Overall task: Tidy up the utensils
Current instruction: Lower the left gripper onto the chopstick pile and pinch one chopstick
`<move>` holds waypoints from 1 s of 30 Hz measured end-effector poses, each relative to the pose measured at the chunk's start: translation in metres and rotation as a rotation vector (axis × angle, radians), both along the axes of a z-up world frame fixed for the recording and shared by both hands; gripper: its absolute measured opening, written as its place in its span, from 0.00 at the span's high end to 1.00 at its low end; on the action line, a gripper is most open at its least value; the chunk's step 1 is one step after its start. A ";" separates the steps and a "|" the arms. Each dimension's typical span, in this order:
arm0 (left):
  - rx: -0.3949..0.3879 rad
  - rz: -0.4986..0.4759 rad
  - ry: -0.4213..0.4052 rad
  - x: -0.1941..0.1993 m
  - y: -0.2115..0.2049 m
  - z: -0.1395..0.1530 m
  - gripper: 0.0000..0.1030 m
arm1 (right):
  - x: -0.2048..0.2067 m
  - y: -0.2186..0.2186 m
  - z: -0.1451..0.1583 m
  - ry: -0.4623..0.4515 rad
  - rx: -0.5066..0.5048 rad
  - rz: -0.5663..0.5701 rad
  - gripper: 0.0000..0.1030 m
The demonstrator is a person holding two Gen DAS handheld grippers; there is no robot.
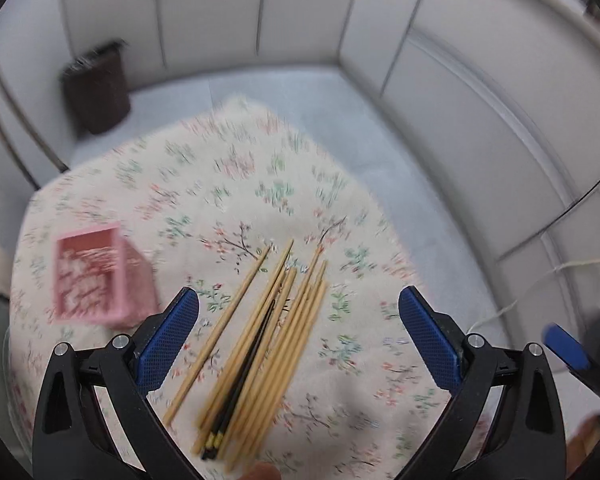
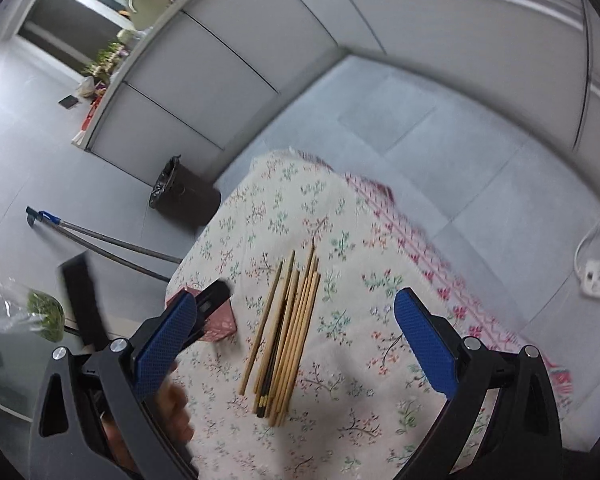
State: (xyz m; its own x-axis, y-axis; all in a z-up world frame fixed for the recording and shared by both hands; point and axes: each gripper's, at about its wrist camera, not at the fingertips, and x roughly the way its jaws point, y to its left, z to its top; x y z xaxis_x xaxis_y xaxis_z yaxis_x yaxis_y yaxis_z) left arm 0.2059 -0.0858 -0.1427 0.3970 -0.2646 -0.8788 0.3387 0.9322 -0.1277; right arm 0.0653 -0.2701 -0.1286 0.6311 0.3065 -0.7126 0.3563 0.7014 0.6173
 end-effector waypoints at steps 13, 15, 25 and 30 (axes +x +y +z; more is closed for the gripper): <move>0.236 -0.018 0.263 0.087 -0.005 -0.112 0.53 | 0.026 -0.008 -0.043 0.160 0.133 0.031 0.06; 0.238 -0.023 0.272 0.090 -0.005 -0.125 0.56 | 0.028 -0.008 -0.046 0.169 0.120 0.027 0.06; 0.232 -0.028 0.170 0.069 -0.003 -0.133 0.92 | 0.040 -0.005 -0.068 0.256 0.020 -0.013 0.06; 0.194 -0.037 0.037 0.007 0.009 -0.092 0.93 | 0.061 0.003 -0.099 0.337 -0.010 -0.025 0.20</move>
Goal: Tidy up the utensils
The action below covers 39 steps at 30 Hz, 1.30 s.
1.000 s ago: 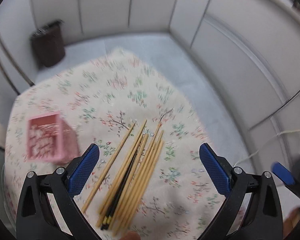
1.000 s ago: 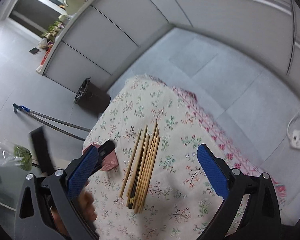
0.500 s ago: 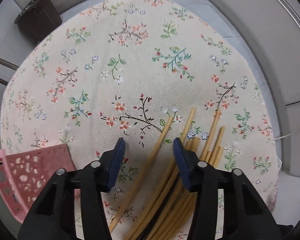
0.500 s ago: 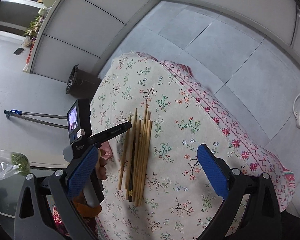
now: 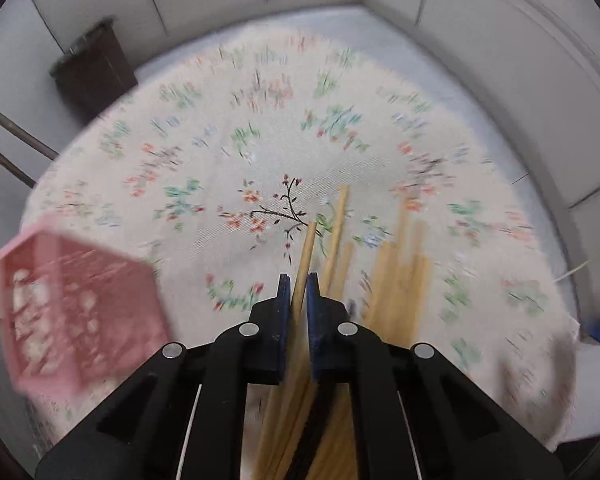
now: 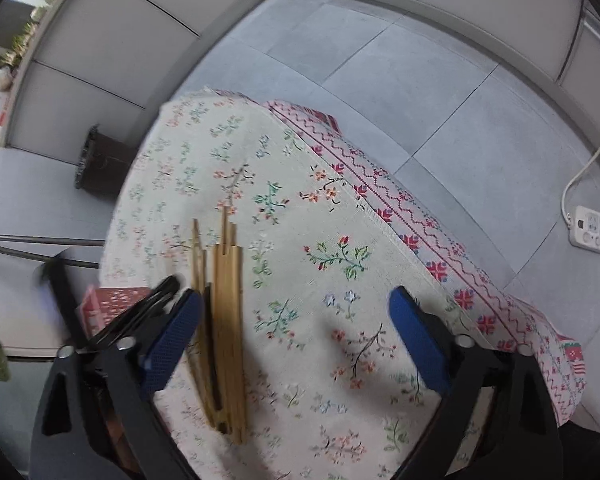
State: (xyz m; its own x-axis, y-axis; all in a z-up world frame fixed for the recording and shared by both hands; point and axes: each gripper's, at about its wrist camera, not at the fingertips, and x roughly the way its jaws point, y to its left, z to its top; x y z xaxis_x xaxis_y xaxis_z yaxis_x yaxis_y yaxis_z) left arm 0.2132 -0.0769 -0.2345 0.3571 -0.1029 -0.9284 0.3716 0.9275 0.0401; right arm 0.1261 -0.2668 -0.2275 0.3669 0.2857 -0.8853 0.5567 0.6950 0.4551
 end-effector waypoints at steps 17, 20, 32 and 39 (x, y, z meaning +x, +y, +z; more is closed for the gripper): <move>-0.326 0.037 -0.459 -0.127 0.084 0.233 0.95 | 0.068 0.053 -0.047 0.064 0.037 0.152 0.65; -0.351 0.044 -0.482 -0.128 0.085 0.241 0.95 | 0.071 0.061 -0.049 0.064 0.037 0.172 0.65; -0.380 0.080 -0.501 -0.118 0.107 0.235 0.95 | 0.095 0.095 -0.056 0.097 -0.119 0.254 0.86; -0.392 0.116 -0.526 -0.122 0.118 0.238 0.95 | 0.080 0.092 -0.047 0.042 -0.143 0.253 0.93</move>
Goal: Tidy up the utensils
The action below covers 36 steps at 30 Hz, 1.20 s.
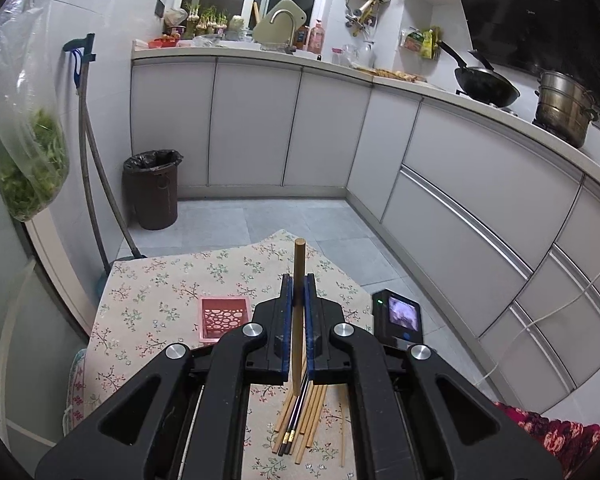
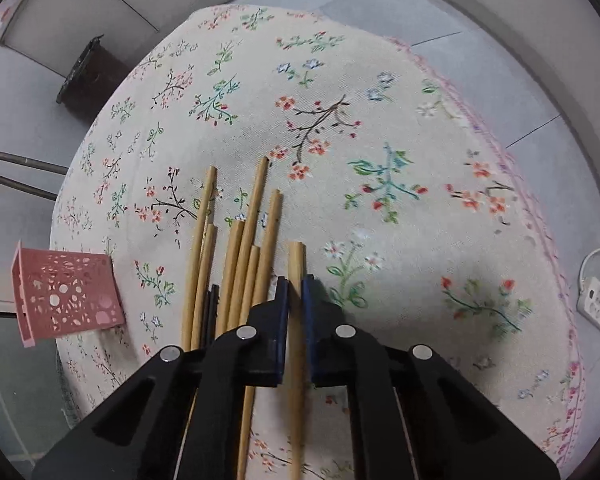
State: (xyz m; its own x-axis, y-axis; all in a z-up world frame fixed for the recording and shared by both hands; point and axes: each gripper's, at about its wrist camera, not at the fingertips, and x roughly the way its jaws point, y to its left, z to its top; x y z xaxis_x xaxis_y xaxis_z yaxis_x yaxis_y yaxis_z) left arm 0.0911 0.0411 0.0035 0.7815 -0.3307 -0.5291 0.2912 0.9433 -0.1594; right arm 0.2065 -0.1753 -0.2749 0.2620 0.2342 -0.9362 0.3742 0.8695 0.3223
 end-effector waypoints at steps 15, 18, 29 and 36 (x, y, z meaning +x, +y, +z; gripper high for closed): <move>-0.103 0.074 -0.073 0.005 0.022 0.033 0.95 | -0.099 -0.001 0.247 -0.608 -0.048 0.098 0.93; -0.095 0.144 -0.099 0.023 0.027 0.033 0.95 | -0.089 -0.002 0.281 -0.731 0.014 0.079 0.93; -0.072 0.296 -0.104 0.098 0.043 -0.004 0.95 | -0.037 0.036 0.272 -0.818 0.089 0.140 0.93; -0.084 0.307 -0.002 0.110 0.057 -0.030 0.87 | -0.026 0.068 0.263 -0.813 0.041 0.207 0.93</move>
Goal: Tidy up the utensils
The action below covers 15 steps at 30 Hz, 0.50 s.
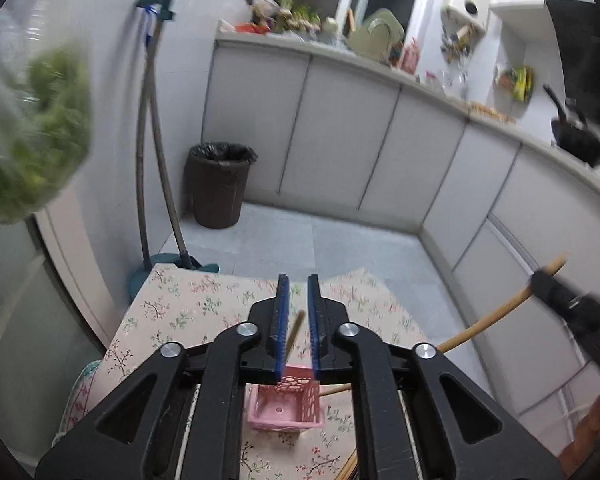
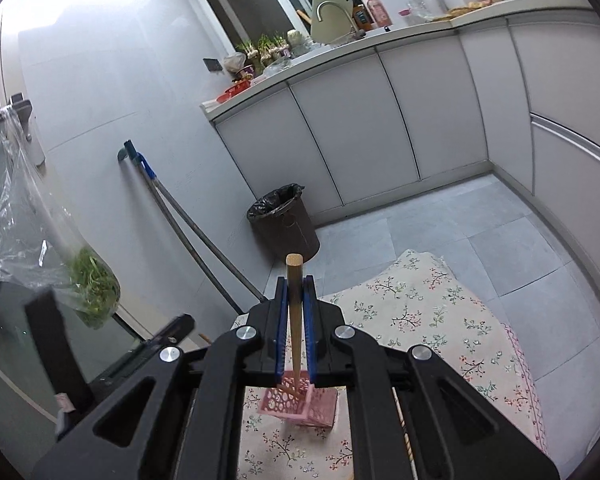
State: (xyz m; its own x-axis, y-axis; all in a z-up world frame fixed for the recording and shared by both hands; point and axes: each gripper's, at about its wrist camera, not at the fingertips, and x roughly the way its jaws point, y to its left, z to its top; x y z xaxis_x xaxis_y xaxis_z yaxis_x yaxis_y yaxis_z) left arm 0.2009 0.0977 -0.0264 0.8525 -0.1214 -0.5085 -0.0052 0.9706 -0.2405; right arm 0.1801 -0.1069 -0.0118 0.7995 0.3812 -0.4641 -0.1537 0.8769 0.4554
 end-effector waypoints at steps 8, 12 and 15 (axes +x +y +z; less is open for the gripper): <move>-0.053 0.073 -0.082 -0.034 0.030 0.035 0.72 | 0.005 0.026 -0.014 -0.004 -0.047 0.006 0.93; -0.027 0.080 -0.068 -0.036 0.032 0.034 0.72 | 0.012 0.043 -0.024 0.006 -0.067 0.022 0.93; -0.018 0.079 -0.063 -0.038 0.033 0.035 0.72 | 0.016 0.055 -0.033 0.001 -0.095 0.038 0.90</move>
State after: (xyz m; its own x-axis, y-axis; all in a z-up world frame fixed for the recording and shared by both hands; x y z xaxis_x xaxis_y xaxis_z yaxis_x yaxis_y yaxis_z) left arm 0.1625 0.1309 0.0090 0.8901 -0.0615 -0.4516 -0.0656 0.9633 -0.2605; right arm 0.1965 -0.0515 -0.0446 0.7849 0.3655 -0.5004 -0.1876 0.9098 0.3703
